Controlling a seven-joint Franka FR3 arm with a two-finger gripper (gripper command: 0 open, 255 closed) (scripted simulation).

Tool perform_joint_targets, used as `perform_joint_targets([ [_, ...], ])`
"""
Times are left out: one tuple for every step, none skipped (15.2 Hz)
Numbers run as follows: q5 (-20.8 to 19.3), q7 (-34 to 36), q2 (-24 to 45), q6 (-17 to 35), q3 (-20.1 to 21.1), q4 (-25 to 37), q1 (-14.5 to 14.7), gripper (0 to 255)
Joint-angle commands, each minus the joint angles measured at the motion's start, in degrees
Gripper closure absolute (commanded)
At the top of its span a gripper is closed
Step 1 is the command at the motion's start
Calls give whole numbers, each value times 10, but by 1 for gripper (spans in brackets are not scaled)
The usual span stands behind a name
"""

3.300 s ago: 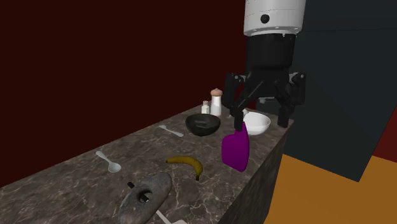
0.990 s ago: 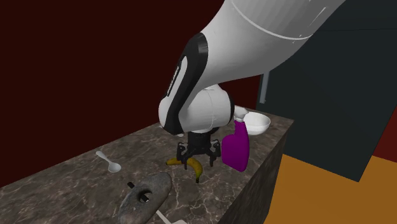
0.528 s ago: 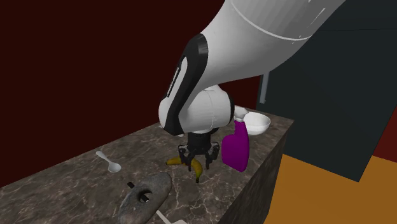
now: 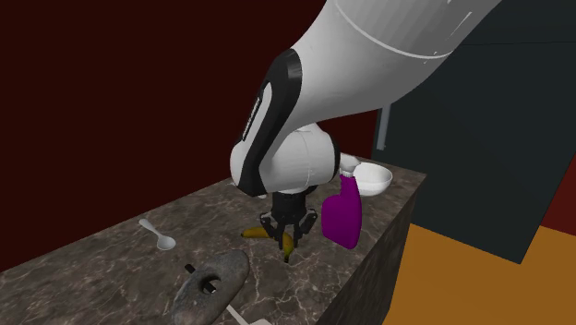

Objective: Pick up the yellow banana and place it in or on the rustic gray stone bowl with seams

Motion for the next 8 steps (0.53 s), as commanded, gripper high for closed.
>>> perform_joint_targets([
  [0, 0, 0, 0, 0, 0, 0, 255],
  [2, -2, -6, -8, 0, 2, 0, 255],
  [4, -3, -12, -17, 0, 5, 0, 255],
  [6, -4, -18, -25, -1, 7, 0, 255],
  [8, -6, -24, -33, -1, 10, 1, 255],
  [10, -7, -30, -42, -1, 13, 1, 255],
  [11, -8, -35, -50, -2, 16, 1, 255],
  [13, -9, -41, -58, -2, 19, 1, 255],
])
